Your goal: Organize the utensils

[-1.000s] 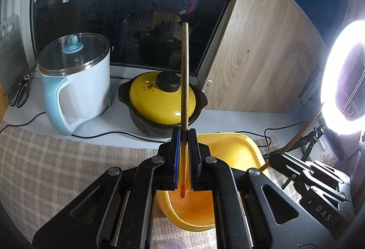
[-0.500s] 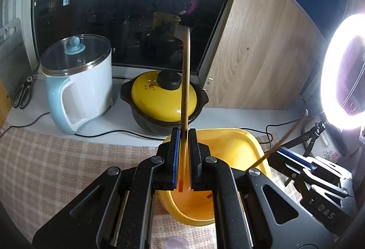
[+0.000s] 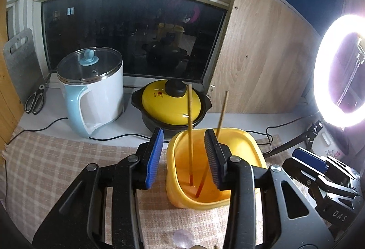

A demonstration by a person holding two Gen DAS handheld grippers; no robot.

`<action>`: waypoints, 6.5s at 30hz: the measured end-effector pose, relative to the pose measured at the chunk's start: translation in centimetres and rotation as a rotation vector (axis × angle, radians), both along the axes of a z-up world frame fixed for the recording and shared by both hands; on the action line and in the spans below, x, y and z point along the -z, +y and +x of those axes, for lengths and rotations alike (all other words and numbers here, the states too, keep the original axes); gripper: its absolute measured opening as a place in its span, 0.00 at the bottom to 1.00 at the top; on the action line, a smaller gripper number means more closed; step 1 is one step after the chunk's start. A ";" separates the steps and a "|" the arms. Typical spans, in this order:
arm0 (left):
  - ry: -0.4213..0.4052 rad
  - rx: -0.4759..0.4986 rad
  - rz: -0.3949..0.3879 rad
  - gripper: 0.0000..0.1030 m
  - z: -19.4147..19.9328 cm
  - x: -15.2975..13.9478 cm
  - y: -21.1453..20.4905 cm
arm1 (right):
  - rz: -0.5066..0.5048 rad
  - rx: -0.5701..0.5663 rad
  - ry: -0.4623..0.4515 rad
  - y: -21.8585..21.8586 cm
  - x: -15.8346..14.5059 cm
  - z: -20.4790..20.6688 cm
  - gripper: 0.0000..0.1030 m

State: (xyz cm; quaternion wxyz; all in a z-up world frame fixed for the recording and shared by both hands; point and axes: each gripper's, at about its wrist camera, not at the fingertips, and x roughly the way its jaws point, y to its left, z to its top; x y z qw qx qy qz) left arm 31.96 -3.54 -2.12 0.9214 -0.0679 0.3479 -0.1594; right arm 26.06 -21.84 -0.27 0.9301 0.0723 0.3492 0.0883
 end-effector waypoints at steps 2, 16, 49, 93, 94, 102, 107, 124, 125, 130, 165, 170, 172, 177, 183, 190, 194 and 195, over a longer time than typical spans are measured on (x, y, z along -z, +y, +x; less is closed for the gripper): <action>-0.003 0.002 0.003 0.37 -0.7 -0.2 0.1 | 0.003 -0.003 -0.006 0.0 -0.2 -0.5 0.48; 0.006 0.002 -0.015 0.47 -6.1 -0.3 3.5 | -0.016 -0.013 -0.043 -2.4 0.2 -5.9 0.91; 0.380 0.129 -0.020 0.47 -14.5 14.2 4.1 | 0.061 -0.237 0.311 -4.5 13.6 -10.7 0.63; 0.243 0.260 0.253 0.15 -13.8 16.7 -1.9 | -0.029 -0.360 0.355 0.5 16.9 -8.6 0.38; 0.241 0.258 0.250 0.13 -13.7 16.6 -2.0 | -0.036 -0.357 0.354 0.7 16.9 -8.6 0.37; 0.244 0.253 0.221 0.07 -13.5 16.3 -1.9 | -0.094 -0.329 0.344 2.1 17.0 -8.3 0.26; 0.256 0.259 0.191 0.03 -13.7 15.9 -1.6 | -0.089 -0.328 0.350 2.4 16.7 -8.2 0.19; 0.299 0.317 0.200 0.03 -13.6 16.2 -2.9 | -0.104 -0.391 0.397 4.1 16.5 -7.9 0.06; 0.297 0.321 0.202 0.03 -13.6 16.1 -2.9 | -0.115 -0.395 0.396 4.2 16.4 -8.0 0.04; 0.298 0.303 0.167 0.02 -13.6 15.8 -2.0 | -0.112 -0.394 0.376 4.2 15.5 -8.2 0.00; 0.292 0.289 0.276 0.16 -12.7 16.6 -1.4 | -0.062 -0.273 0.276 0.2 10.8 -11.3 0.00; 0.266 0.304 0.294 0.04 -12.5 16.0 -3.0 | -0.061 -0.260 0.277 -0.1 10.8 -11.4 0.00; 0.259 0.322 0.318 0.02 -12.7 15.8 -3.6 | -0.060 -0.254 0.276 -0.2 10.8 -11.5 0.00; 0.281 0.360 0.371 0.02 -13.1 16.5 -5.2 | -0.048 -0.244 0.266 -0.6 10.5 -11.6 0.00; 0.329 0.372 0.384 0.02 -12.2 17.3 -6.3 | -0.022 -0.253 0.313 -0.9 11.4 -10.9 0.00; 0.327 0.379 0.355 0.01 -12.0 17.4 -6.1 | 0.075 -0.201 0.387 -3.2 14.6 -9.3 0.29; 0.336 0.362 0.319 0.01 -12.1 17.3 -5.1 | 0.089 -0.178 0.415 -3.9 16.8 -8.4 0.31; 0.335 0.361 0.318 0.01 -12.1 17.3 -5.1 | 0.099 -0.182 0.417 -3.9 17.2 -8.4 0.32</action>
